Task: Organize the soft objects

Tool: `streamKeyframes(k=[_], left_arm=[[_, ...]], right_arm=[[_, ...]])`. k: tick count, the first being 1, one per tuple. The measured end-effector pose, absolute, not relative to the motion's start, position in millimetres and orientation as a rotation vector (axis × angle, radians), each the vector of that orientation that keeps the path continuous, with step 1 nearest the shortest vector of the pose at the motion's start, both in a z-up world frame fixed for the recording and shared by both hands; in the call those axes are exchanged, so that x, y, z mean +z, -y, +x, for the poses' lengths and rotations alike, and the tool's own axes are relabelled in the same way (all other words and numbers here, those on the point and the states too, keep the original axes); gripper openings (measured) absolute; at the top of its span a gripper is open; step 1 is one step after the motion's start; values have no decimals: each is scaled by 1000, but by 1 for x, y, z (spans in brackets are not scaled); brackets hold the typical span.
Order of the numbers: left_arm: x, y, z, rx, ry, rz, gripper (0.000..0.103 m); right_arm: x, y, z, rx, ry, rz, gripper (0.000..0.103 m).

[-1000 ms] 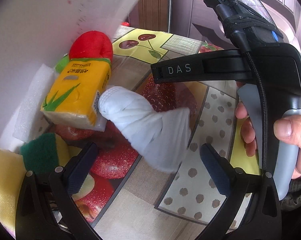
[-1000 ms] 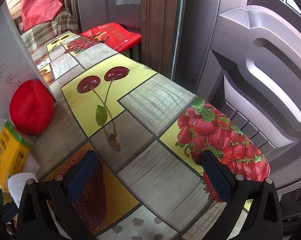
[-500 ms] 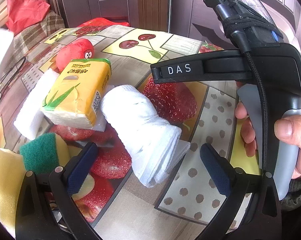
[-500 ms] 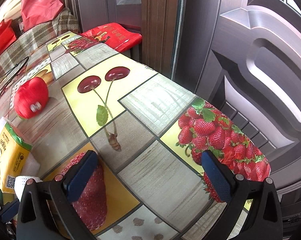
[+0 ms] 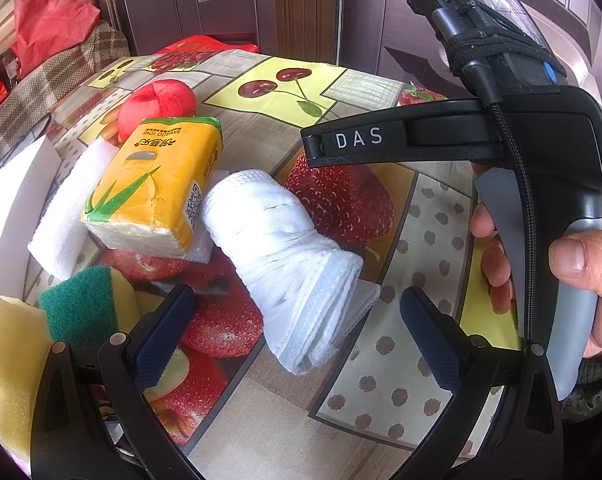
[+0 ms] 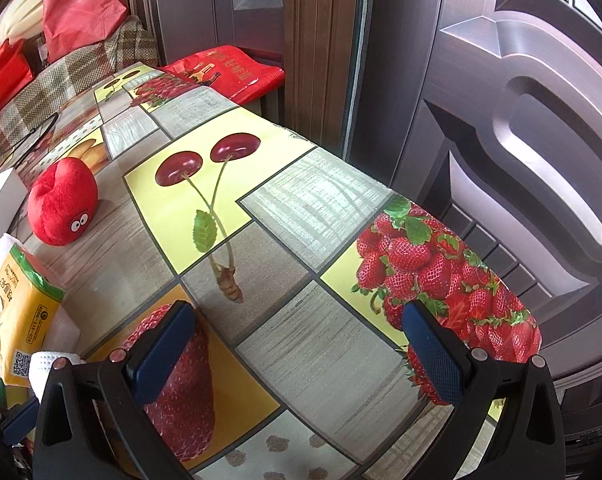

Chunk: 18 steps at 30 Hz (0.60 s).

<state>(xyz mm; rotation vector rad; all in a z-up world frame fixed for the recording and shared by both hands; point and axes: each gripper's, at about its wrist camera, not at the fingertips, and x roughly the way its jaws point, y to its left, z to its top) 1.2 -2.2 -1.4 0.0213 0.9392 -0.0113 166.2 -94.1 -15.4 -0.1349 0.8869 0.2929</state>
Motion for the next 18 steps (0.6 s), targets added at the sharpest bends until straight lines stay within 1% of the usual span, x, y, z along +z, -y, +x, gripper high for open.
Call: streamKeyframes(k=[18], left_arm=[[-1, 2, 1, -11, -939, 23, 102]], right_arm=[[-15, 94, 166, 295, -887, -131, 103]])
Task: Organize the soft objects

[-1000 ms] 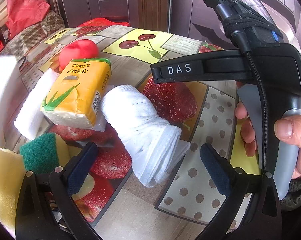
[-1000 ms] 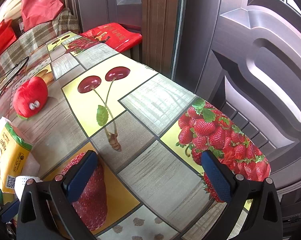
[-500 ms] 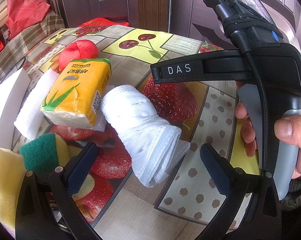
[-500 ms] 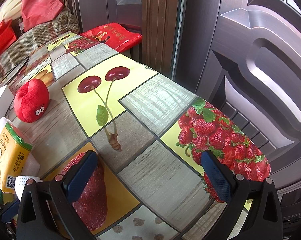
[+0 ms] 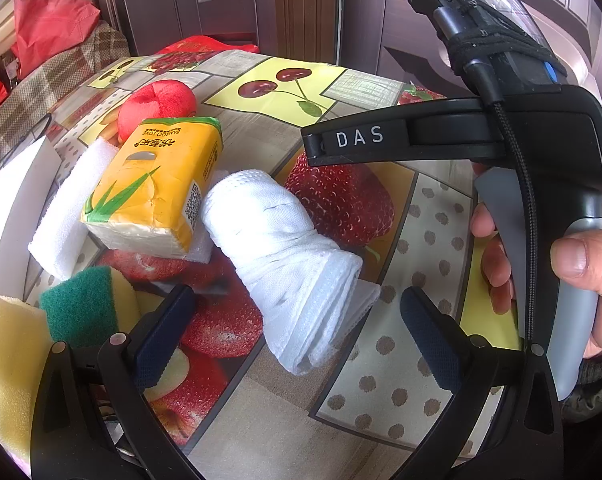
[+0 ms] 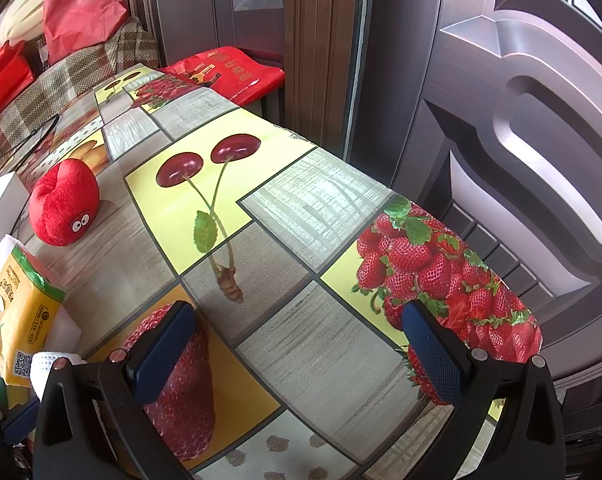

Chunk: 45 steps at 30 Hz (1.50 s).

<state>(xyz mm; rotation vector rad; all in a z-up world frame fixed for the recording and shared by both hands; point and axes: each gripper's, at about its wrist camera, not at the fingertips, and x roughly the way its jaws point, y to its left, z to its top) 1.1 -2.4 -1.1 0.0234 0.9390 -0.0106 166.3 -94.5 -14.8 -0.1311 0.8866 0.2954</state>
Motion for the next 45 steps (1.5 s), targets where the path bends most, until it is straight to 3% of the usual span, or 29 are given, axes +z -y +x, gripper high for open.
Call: streamKeyframes(k=[7, 12, 19, 24, 29, 32, 34, 40, 42, 43, 44, 45], left_arm=[[2, 7, -3, -37, -933, 15, 102], [45, 4, -47, -129, -789, -114, 103], [99, -77, -148, 48, -586, -191, 103], [77, -124, -193, 160, -660, -238, 103], [43, -110, -201, 107, -785, -165, 102], [25, -81, -186, 74, -862, -29, 96], [14, -71, -175, 71, -911, 32, 95], [-1, -82, -163, 51, -963, -18, 77], [1, -83, -167, 36, -958, -14, 61], [2, -83, -169, 30, -956, -15, 57], [2, -83, -171, 26, -952, -17, 50], [3, -83, -174, 23, -947, -20, 50]], right_arm=[[-15, 95, 166, 295, -887, -131, 103], [-14, 96, 166, 302, -885, -121, 103], [-8, 111, 163, 401, -854, -19, 103], [9, 120, 143, 819, -729, 94, 103], [26, 101, 96, 1008, -638, -153, 103], [24, 81, 81, 1039, -644, -266, 103], [19, 70, 78, 1045, -665, -313, 98], [-1, 50, 83, 1057, -779, -399, 71], [-8, 47, 84, 1054, -800, -417, 60], [-8, 46, 83, 1050, -780, -430, 57], [-7, 45, 81, 1049, -774, -445, 45], [-6, 45, 80, 1055, -766, -453, 42]])
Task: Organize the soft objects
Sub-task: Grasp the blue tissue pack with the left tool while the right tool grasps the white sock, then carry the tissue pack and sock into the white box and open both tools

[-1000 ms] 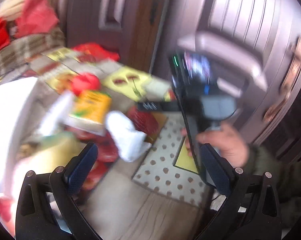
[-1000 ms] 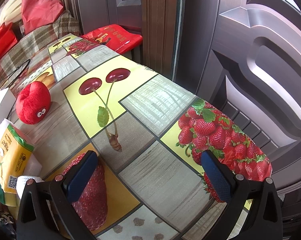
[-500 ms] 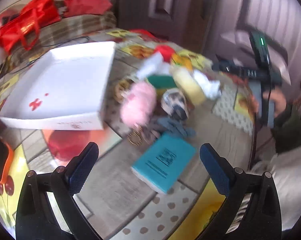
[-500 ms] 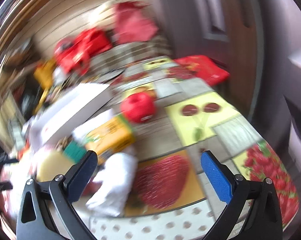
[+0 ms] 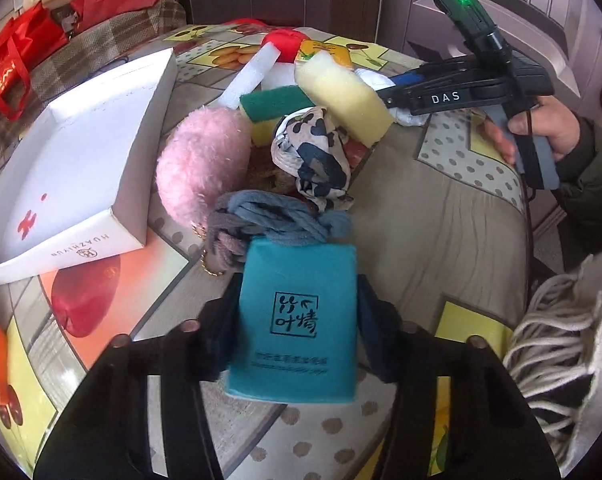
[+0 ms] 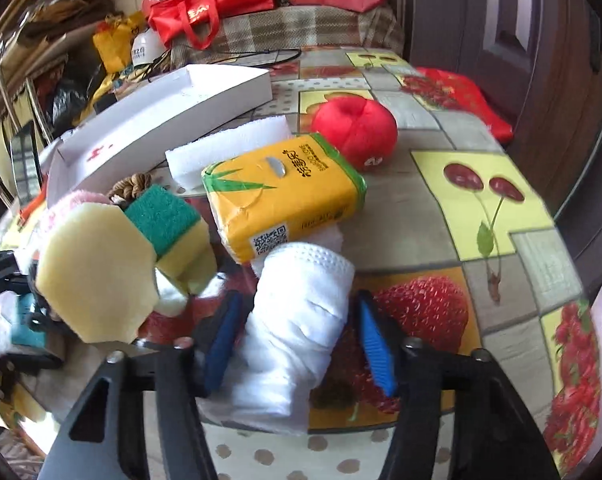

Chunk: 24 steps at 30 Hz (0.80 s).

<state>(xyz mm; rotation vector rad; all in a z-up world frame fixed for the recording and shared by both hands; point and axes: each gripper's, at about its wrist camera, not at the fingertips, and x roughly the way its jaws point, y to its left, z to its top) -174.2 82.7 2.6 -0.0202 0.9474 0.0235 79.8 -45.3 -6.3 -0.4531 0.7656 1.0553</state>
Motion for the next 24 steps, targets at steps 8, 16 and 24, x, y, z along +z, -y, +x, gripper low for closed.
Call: streamKeyframes(k=[8, 16, 24], left_arm=[[23, -98, -220, 109, -790, -93, 50], [46, -151, -253, 568, -450, -168, 50], [47, -169, -257, 701, -380, -175, 50]], right_arm=[[15, 90, 85, 1110, -681, -229, 39], [66, 110, 50, 1143, -341, 82, 42], [47, 49, 21, 1206, -396, 19, 41]])
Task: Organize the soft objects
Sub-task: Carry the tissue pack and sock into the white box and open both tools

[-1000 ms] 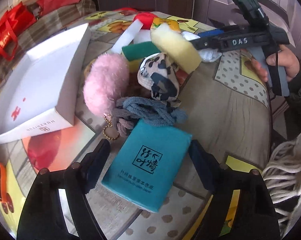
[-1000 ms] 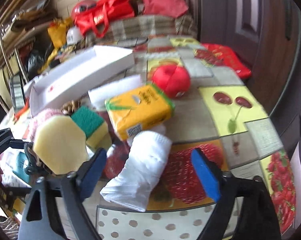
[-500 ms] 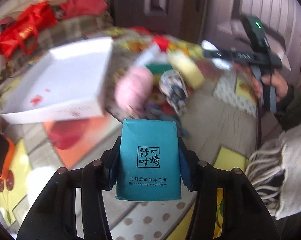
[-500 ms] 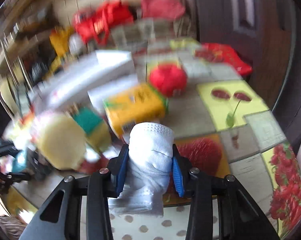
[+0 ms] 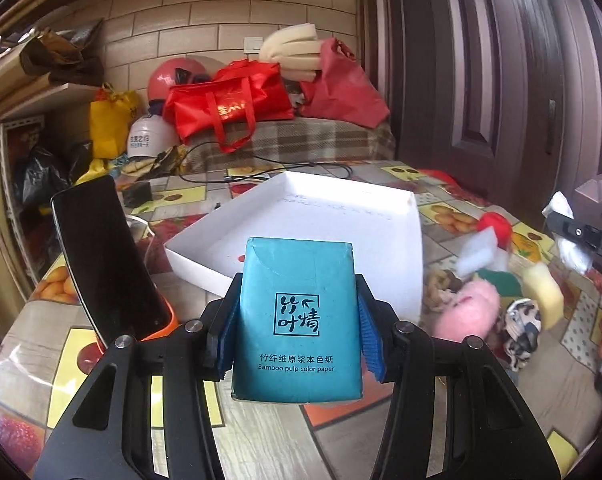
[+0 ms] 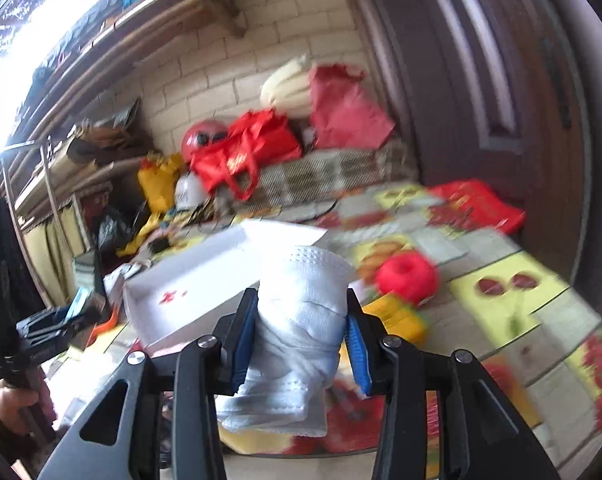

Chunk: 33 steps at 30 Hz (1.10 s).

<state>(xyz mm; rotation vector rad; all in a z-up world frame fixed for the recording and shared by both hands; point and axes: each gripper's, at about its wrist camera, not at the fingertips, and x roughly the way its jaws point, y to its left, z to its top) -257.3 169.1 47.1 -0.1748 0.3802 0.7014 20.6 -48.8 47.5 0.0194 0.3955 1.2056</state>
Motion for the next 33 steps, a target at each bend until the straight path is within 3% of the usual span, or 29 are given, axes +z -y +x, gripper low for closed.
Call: streamKeyframes(k=[16, 33], left_arm=[[50, -241, -235, 846, -309, -180, 50], [43, -293, -162, 824, -450, -232, 50]], right_arm=[[34, -59, -105, 1517, -351, -228, 41], [27, -133, -23, 1212, -471, -122, 42]])
